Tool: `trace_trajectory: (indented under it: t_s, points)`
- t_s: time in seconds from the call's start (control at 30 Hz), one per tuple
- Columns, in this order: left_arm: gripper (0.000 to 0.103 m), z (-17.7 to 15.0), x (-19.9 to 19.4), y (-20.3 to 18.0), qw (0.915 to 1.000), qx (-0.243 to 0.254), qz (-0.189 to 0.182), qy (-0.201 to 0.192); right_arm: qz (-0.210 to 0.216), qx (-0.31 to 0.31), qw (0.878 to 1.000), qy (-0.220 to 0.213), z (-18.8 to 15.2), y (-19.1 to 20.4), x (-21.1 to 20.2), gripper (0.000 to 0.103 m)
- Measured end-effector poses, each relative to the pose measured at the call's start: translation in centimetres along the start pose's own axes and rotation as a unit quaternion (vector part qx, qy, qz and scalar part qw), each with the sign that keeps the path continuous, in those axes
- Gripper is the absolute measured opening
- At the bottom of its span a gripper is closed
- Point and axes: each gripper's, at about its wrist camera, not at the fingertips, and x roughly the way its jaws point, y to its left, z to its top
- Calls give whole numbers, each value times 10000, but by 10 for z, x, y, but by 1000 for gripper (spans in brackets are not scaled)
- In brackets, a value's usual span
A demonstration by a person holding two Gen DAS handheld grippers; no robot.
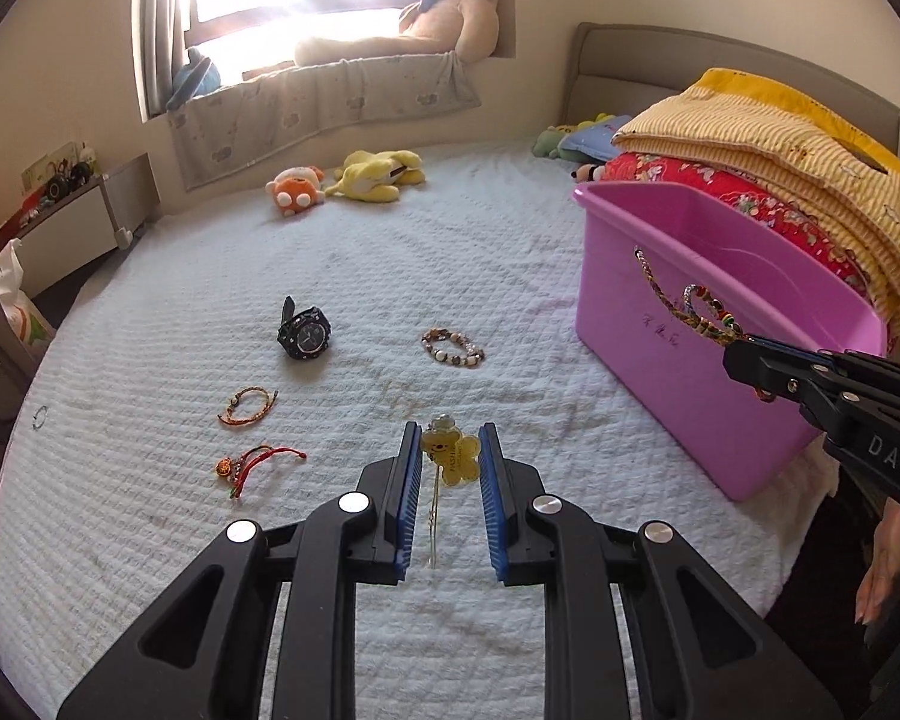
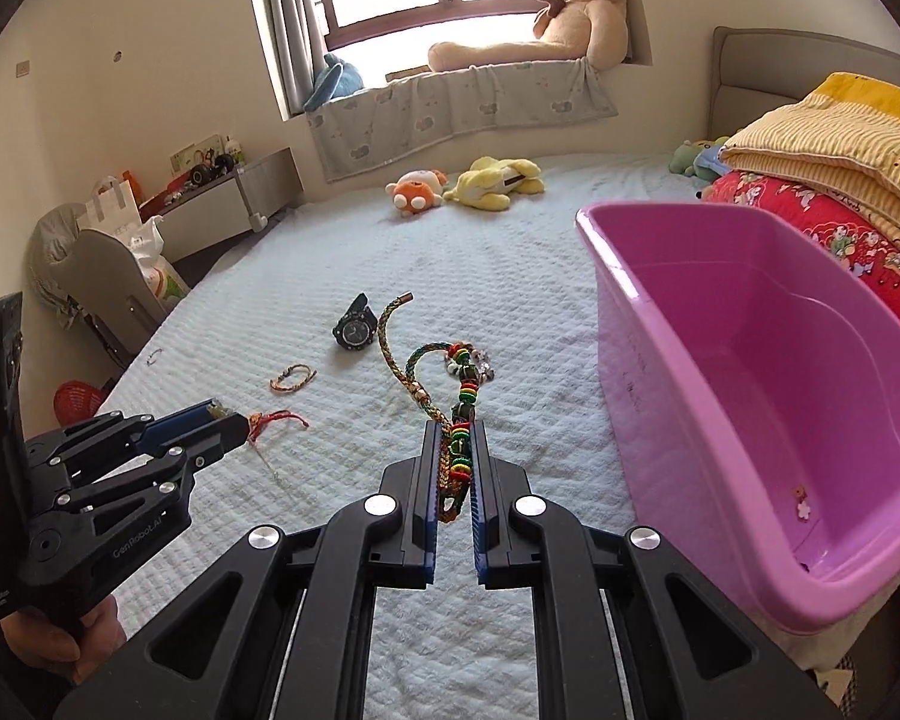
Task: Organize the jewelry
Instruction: 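Lift both held items and carry them over the pink tub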
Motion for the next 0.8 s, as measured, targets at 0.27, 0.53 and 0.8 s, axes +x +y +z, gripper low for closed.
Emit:
trace_trajectory:
  t_s: [0.27, 0.53, 0.8]
  points:
    - [19, 41, -34, -46, 9988, -23, -363, -333, -46, 201, 9992, -355, 25, -37, -49, 9]
    - [19, 112, -39, -105, 9943, 78, -802, -703, -314, 556, 9962, -593, 51, -100, -78, 9]
    - [19, 155, -1, -174, 9916, 315, -1100, -599, -656, 904, 9925, -494, 60, -165, -82, 9]
